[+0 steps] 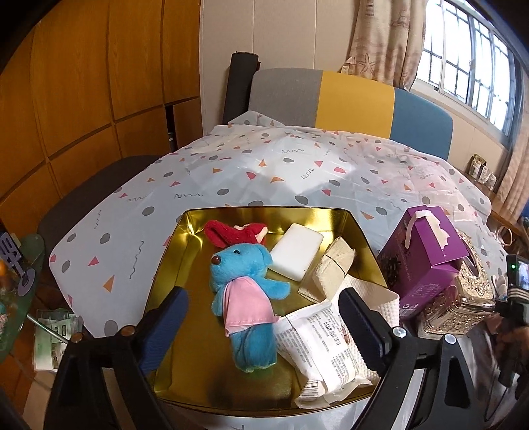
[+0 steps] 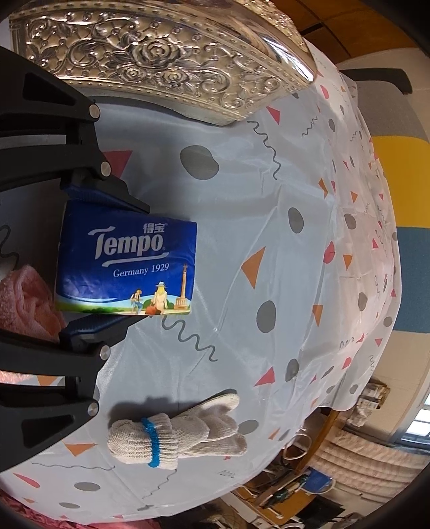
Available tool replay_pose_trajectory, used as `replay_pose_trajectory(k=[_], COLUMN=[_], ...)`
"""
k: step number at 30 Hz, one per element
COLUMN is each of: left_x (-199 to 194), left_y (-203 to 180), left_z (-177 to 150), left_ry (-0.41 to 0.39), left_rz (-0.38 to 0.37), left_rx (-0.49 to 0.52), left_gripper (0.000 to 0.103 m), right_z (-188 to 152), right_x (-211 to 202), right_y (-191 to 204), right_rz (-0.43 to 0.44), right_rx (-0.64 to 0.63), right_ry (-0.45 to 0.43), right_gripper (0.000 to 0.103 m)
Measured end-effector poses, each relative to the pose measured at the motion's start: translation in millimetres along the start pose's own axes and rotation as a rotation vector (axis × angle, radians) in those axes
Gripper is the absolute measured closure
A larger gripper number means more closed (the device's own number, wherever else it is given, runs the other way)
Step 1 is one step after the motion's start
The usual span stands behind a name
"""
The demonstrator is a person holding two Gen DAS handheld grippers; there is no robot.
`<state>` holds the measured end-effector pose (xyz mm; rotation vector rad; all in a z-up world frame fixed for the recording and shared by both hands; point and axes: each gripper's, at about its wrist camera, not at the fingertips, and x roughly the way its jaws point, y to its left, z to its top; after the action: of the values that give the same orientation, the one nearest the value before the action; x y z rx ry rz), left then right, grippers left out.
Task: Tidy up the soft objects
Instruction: 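Carry the Tempo tissue pack to the gold tray and release it with the right tool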
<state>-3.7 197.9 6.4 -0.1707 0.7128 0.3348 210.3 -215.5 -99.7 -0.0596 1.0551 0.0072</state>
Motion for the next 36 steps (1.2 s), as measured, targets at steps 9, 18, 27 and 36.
replay_pose_trajectory(k=[9,18,27,36], left_x=[2.6,2.6,-3.3,0.1], left_y=[3.0,7.0,15.3,40.0], left_z=[-7.2,-9.3,-11.0,-10.0], left_ry=[0.02,0.017,0.006,0.015], left_rz=[-0.009,-0.021,-0.016,-0.002], left_rx=[0.018,0.009,0.001,-0.065], left_gripper=[0.01,0.01,0.008,0.007], right_z=[22.4,55.3,69.9,42.5], right_x=[-8.2,-66.1,-143.1,-208.9], right_y=[0.0,6.4,67.8,177.4], right_rz=[0.008,0.025,0.17,0.42], right_rx=[0.068,0.083,-0.052,-0.314], right_ry=[0.027,-0.131,-0.308,-0.381], right_gripper=[0.049,0.049,0.049,0.049])
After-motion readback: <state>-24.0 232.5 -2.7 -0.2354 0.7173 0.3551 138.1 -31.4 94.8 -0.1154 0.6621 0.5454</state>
